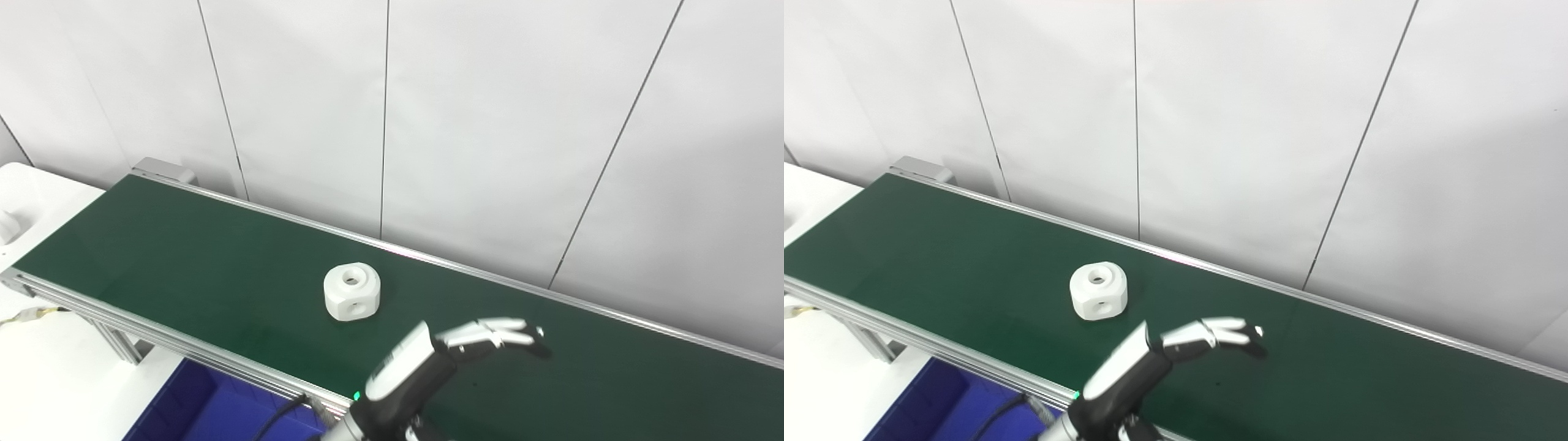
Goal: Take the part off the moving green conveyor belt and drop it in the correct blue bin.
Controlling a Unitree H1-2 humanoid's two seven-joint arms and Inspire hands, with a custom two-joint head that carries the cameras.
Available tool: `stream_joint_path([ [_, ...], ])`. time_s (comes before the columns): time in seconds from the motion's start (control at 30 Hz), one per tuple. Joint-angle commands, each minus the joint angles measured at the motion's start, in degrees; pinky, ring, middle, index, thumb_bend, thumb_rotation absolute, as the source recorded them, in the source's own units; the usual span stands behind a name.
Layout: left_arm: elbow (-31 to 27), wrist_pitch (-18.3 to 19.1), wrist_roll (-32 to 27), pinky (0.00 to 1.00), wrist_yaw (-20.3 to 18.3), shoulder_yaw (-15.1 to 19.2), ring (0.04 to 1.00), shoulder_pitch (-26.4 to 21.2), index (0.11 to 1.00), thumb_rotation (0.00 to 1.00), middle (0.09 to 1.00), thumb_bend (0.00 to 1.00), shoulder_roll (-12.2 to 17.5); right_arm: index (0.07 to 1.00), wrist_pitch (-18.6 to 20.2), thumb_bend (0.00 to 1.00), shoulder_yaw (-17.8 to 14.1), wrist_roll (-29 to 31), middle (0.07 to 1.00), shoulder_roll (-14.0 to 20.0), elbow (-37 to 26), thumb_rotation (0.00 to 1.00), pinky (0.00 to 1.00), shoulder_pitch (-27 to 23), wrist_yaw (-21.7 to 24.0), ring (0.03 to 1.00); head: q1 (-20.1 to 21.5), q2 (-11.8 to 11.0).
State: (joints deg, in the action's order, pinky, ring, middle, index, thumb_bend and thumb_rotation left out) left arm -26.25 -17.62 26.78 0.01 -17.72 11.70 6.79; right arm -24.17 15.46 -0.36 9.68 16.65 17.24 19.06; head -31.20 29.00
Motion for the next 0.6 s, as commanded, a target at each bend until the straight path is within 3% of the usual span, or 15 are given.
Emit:
stream_joint_path([
  [0.0, -0.5, -0.1, 3.2, 0.82, 0.1, 1.0, 0.864, -1.8, 0.757, 0.65, 0.867, 1.00, -0.9, 0.990, -2.8, 1.00, 0.2, -0.2, 1.000, -0.4, -1.1, 0.97, 1.00, 0.0, -0.6, 1.000, 0.0, 0.1],
  [0.27, 5.0, 1.4, 12.8, 0.90, 0.8, 5.3, 0.894, -9.1, 0.798, 0.62, 0.896, 0.97, 0.0, 0.985, -2.8, 1.00, 0.5, -0.2, 1.000, -0.3, -0.7, 0.97, 1.00, -0.3, -0.8, 1.000, 0.4, 0.0],
  [0.57, 11.4, 5.5, 22.4, 0.86, 1.4, 9.1, 0.868, -15.6, 0.805, 0.59, 0.874, 1.00, 3.0, 0.975, -2.8, 1.00, 0.7, -0.4, 1.000, -0.2, -0.9, 0.96, 1.00, -0.3, -1.0, 1.000, 0.5, 0.0],
])
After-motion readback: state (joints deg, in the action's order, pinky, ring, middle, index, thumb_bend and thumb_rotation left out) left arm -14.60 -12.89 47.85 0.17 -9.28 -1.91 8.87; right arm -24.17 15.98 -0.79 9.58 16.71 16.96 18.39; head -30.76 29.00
